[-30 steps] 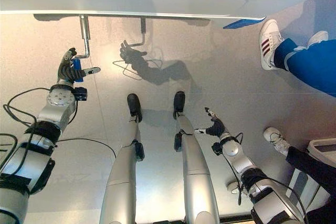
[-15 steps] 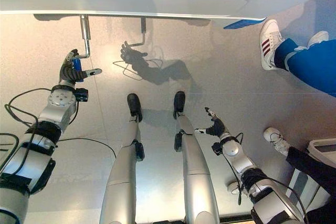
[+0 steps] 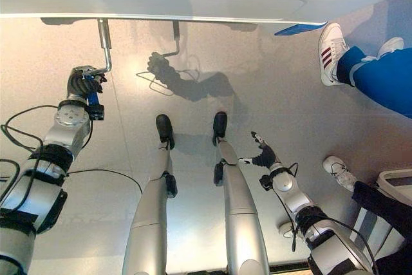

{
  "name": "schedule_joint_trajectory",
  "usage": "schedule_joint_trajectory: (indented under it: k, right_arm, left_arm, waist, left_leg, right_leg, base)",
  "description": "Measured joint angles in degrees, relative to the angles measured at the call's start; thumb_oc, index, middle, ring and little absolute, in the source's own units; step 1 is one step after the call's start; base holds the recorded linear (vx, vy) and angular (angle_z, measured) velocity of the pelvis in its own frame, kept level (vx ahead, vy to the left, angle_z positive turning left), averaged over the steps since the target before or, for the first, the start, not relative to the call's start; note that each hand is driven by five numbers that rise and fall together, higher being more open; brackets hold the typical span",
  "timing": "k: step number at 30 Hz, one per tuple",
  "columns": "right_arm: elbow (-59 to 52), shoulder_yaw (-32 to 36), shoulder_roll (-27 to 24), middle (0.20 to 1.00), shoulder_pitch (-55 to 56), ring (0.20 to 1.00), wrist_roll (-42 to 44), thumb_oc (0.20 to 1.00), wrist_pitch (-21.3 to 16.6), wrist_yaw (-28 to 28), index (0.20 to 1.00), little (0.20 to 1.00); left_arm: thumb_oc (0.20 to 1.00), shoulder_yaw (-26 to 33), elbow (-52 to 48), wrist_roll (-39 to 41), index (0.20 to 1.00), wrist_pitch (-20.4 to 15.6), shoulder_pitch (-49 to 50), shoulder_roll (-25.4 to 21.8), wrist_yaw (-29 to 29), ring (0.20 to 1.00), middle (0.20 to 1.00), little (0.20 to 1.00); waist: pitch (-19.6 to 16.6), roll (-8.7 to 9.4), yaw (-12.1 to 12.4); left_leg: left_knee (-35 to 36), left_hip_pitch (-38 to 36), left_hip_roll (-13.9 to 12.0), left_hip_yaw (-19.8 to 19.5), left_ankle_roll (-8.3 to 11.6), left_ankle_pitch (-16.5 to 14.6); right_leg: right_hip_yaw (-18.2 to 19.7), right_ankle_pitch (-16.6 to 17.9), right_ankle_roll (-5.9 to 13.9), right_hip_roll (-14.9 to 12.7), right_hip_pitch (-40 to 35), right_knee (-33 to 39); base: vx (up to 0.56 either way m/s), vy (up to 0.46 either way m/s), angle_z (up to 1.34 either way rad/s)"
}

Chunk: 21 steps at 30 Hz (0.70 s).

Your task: Raise the hospital bed

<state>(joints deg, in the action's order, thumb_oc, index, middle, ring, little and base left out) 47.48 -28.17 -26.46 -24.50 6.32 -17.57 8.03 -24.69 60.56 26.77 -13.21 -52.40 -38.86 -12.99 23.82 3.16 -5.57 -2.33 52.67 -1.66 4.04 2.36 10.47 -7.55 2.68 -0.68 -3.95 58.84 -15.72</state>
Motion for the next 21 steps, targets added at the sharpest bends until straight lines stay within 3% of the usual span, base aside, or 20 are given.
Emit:
schedule_joint_trajectory:
  k: [21]
  right_arm:
    - [-0.2, -0.7, -0.2, 1.000, -0.1, 1.000, 0.0, 1.000, 0.0, 0.0, 1.000, 1.000]
  left_arm:
    - [0.200, -0.4, 1.1, -0.1, 0.200, 0.0, -0.6, 0.2, 0.1, 0.200, 0.200, 0.200]
  waist:
    - [0.1, -0.05, -0.2]
  left_leg:
    - [0.3, 0.0, 0.0, 0.0, 0.00, 0.0]
  right_leg:
    - [0.0, -0.1, 0.15, 0.0, 0.2, 0.0]
  base:
    - [0.00, 0.000, 0.00]
